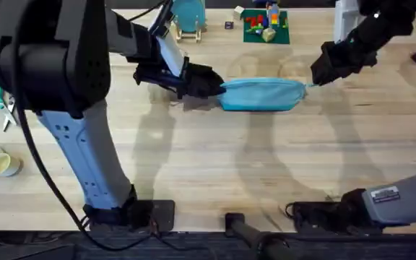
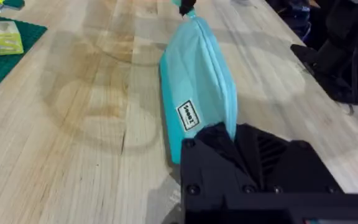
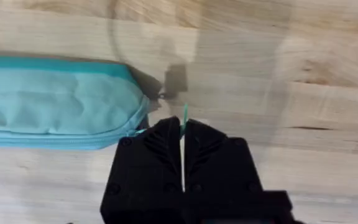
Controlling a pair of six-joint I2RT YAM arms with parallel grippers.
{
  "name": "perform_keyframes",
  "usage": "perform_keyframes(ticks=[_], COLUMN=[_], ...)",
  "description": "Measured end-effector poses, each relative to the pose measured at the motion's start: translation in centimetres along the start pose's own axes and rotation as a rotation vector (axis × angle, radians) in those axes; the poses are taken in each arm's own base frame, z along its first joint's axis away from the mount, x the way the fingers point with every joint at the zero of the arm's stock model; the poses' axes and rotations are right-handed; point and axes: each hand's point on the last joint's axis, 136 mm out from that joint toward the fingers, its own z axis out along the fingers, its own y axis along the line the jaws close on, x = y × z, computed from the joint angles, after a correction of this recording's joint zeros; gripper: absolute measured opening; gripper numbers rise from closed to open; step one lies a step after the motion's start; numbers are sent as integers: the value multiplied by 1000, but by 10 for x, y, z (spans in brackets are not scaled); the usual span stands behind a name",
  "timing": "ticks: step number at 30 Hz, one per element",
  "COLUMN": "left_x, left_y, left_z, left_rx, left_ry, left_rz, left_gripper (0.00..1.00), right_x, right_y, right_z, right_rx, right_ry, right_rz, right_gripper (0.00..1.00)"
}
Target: Unzip the bag, pick up the pens from the table one at a time and place them inside, then zip the bag closed.
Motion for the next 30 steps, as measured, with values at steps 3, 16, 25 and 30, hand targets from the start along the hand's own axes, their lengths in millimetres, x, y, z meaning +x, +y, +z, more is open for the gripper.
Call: perform_keyframes(ticks=[3, 16, 25, 30], left_x=[0, 1, 1, 1], left_y=[0, 0, 1, 1], left_z=[0, -1, -3, -3], left_rx=[0, -2, -8, -8], left_ry=[0, 3, 2, 2], left_rz=[0, -1, -2, -2], left_gripper=[42, 41, 41, 41], right_x=[0, 5, 9, 8], right_y=[-2, -47, -61, -61], right_z=[1, 0, -1, -7], right_rx=[-16, 52, 101, 107], right_ry=[-3, -3, 7, -15], right_rz=[16, 116, 126, 126], right_gripper=[34, 33, 33, 33])
